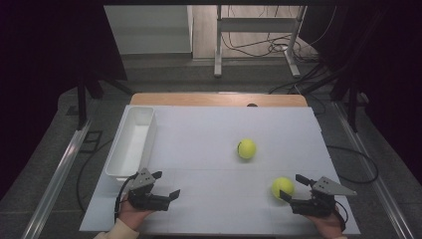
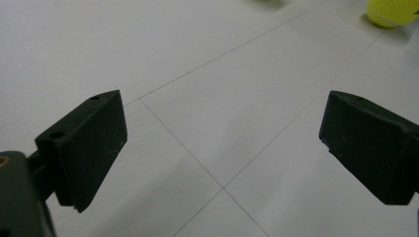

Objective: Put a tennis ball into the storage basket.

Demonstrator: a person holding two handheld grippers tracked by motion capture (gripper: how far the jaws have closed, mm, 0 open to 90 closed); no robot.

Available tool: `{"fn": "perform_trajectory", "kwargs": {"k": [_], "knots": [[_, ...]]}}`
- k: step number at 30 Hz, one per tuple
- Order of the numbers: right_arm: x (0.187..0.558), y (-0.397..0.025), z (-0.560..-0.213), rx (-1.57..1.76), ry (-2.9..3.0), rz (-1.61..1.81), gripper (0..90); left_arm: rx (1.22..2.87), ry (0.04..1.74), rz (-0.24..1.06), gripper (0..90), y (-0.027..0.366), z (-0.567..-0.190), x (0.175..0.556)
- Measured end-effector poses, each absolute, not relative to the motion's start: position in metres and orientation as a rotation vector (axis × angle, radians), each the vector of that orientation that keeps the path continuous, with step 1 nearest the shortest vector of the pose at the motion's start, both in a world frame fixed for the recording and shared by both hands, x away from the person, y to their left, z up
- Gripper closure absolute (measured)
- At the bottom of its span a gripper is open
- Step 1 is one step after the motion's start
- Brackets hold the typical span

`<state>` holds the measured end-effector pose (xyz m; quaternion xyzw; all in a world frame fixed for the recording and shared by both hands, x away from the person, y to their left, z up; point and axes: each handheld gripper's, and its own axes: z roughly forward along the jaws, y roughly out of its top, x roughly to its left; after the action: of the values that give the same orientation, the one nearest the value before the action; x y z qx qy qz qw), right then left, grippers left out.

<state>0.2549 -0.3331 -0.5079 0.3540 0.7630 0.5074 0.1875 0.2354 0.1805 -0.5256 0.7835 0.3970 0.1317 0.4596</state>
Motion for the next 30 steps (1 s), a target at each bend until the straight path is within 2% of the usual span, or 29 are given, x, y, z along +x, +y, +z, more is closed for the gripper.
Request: {"fn": "perform_trajectory", "kwargs": {"k": [30], "knots": [[0.2577, -0.3286, -0.5042, 0.972, 2.154, 1.405, 13.0, 1.924, 0.936, 0.334, 5.4, 0.1719, -0.5195, 0.2329]]}}
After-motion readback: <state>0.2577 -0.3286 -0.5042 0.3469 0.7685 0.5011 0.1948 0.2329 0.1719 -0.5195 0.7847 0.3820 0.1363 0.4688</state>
